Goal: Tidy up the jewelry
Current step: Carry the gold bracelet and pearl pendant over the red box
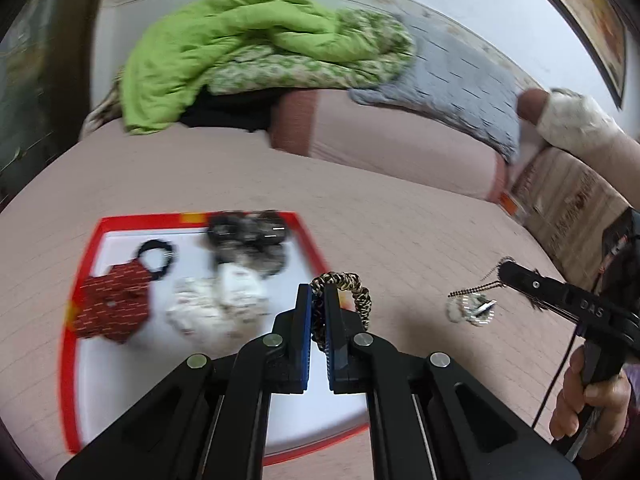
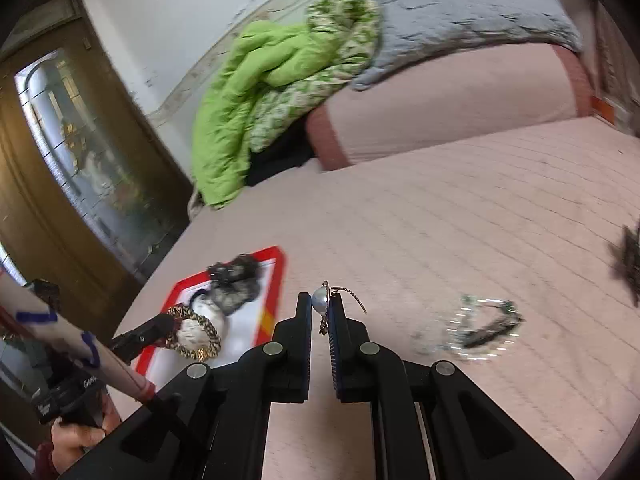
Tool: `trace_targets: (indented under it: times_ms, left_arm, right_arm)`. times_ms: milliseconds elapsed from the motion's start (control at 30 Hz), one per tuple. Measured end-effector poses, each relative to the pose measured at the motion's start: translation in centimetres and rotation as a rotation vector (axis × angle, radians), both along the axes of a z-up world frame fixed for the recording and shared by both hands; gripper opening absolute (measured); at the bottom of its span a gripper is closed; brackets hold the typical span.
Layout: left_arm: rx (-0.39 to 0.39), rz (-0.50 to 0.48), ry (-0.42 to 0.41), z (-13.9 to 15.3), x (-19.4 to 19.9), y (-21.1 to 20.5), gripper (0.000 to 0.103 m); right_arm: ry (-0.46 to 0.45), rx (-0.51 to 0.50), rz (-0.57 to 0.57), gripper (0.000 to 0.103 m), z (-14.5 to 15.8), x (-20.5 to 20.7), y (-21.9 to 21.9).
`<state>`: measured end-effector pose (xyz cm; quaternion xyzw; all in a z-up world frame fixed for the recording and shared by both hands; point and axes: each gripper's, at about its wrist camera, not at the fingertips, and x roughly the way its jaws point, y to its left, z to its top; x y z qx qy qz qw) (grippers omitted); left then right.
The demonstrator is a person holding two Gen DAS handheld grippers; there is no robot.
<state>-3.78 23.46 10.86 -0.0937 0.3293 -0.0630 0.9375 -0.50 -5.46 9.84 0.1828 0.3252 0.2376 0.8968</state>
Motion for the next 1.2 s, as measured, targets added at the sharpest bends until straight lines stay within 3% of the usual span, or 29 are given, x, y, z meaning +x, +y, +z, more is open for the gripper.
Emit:
trace_targets:
  times_ms: [433,833,1200]
  left_arm:
    - [-0.011,0.158,0.102,-2.5,-1.3,8.0,0.005]
    - [0.006,0.204,0.2,-5.3,0.8,9.3,0.006]
    - [0.011,0.202,0.225,-5.8,1.8,8.9,0.006]
  right_arm:
    - [-0.028,0.015,0.266,0.009,-0.2,-0.2,11.8]
    - [0.074,-0.084,0.262,0.009,-3.9,3.3,16.3]
    - [0.123,-0.139,0.246,0.009,-5.3,4.0,16.4]
